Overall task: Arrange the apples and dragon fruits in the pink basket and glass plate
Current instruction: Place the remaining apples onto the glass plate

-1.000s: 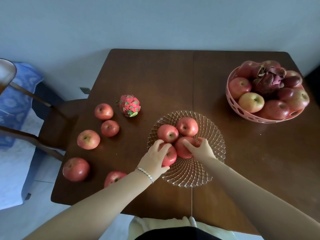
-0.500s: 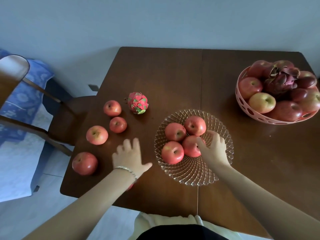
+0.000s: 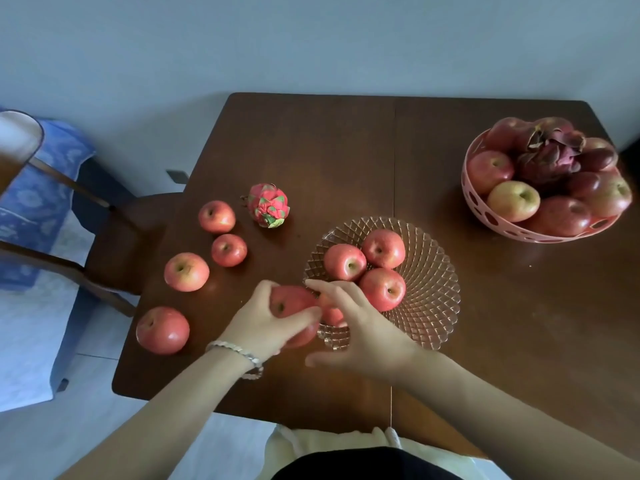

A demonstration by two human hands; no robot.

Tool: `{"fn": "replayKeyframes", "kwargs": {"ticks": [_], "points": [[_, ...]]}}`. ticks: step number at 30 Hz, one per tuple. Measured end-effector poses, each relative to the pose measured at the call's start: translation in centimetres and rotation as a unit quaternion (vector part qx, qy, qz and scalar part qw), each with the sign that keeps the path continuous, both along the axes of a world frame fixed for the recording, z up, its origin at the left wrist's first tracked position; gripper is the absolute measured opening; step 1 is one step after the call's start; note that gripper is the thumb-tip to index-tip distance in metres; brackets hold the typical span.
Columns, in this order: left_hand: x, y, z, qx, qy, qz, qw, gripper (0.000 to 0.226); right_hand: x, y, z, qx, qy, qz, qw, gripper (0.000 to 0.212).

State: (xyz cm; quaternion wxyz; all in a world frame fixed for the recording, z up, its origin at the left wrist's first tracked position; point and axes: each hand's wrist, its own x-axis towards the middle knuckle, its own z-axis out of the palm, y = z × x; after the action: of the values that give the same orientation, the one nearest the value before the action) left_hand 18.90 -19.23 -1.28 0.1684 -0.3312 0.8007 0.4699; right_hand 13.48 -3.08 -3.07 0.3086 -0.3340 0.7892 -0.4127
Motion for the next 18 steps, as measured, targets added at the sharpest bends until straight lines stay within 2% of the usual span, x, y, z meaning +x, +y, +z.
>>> {"fn": "replayKeyframes", "kwargs": {"ticks": [2,4,6,7,8,10,11,15,18], "points": [[-0.9,2.1,0.9,-0.008,0.019,-0.05,0.999,0.052,0.3,0.1,-0.1,-0.031,0.016,-0.024,0.999,0.09],[-1.4,3.7,0.8,0.022,0.031,-0.075,0.996,0.047,0.1,1.2,-0.6,-0.056,0.041,-0.094,0.993,0.079],[-1.9,4.6,0.1,0.056,0.048,-0.078,0.994,0.04,0.0,3.0,-1.4,-0.024,0.033,-0.17,0.985,0.074],[-2.1,4.6,-0.5,0.026,0.067,-0.094,0.993,0.041,-0.2,3.7,-2.1,0.001,0.013,-0.207,0.978,0.073],[-2.3,4.6,-1.4,-0.044,0.081,-0.139,0.986,0.046,-0.2,4.7,-2.9,0.028,-0.014,-0.246,0.969,0.073],[-2.9,4.5,-3.2,-0.184,0.103,-0.228,0.951,0.052,-0.3,5.8,-4.2,0.069,-0.061,-0.285,0.954,0.071],[-3.2,4.5,-3.9,-0.216,0.103,-0.257,0.936,0.053,-0.3,6.1,-4.8,0.08,-0.076,-0.289,0.951,0.07],[-4.1,4.9,-5.8,-0.222,0.027,-0.303,0.926,0.056,-0.1,6.1,-6.1,0.094,-0.121,-0.306,0.94,0.071],[-4.1,4.6,-6.5,-0.205,0.023,-0.292,0.934,0.05,-0.2,5.8,-6.3,0.116,-0.124,-0.297,0.94,0.072]]}}
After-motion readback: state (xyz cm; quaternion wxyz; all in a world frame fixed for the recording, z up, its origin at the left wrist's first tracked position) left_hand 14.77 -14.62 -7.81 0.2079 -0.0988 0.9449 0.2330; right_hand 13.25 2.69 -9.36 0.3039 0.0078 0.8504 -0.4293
